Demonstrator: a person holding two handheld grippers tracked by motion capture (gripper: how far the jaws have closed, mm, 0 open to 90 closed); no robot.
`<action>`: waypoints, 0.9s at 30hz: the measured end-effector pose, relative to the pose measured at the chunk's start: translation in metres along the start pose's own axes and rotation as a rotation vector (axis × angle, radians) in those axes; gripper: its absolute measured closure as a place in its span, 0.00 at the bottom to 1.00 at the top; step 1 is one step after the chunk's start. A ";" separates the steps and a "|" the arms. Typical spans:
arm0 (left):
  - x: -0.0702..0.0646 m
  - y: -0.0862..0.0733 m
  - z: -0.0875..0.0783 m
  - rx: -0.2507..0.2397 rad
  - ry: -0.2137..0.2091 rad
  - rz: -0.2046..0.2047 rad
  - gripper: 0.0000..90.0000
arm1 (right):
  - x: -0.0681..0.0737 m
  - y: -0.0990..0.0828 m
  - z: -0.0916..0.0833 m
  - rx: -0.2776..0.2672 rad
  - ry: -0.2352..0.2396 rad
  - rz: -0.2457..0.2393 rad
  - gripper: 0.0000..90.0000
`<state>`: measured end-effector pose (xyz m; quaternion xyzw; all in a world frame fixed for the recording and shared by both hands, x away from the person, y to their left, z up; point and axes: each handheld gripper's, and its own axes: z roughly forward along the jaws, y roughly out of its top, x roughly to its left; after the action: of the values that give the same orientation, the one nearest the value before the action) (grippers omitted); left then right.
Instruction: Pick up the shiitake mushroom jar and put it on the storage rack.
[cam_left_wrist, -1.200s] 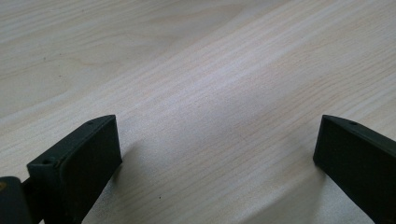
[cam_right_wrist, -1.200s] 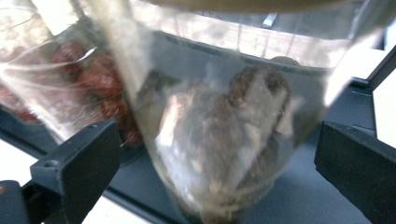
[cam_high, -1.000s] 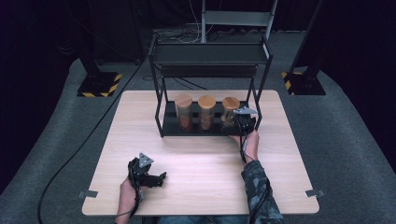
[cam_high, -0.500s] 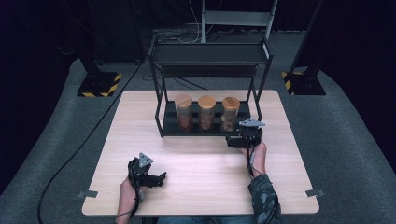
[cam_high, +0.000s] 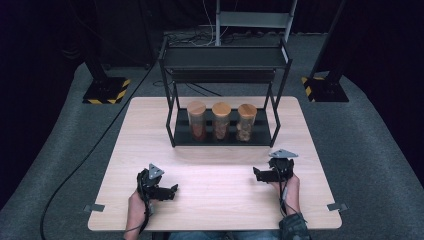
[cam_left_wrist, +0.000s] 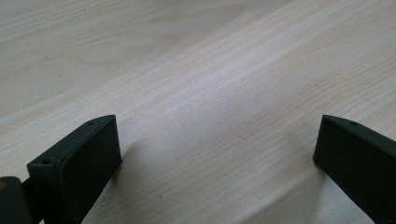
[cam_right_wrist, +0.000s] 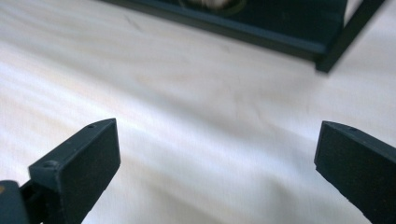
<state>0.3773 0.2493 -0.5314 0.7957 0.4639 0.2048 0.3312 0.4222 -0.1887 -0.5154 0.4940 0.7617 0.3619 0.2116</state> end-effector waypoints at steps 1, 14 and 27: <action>0.000 0.000 0.000 0.000 0.000 0.000 0.00 | -0.001 -0.004 -0.002 0.006 0.000 0.004 0.00; 0.000 0.000 0.000 0.003 -0.002 -0.001 0.00 | -0.011 -0.033 -0.017 0.046 -0.009 0.023 0.00; 0.000 0.000 0.000 -0.002 0.003 0.002 0.00 | -0.007 -0.036 -0.018 0.063 -0.037 -0.016 0.00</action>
<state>0.3770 0.2489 -0.5315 0.7956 0.4634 0.2069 0.3311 0.3913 -0.2103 -0.5310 0.5008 0.7727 0.3268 0.2131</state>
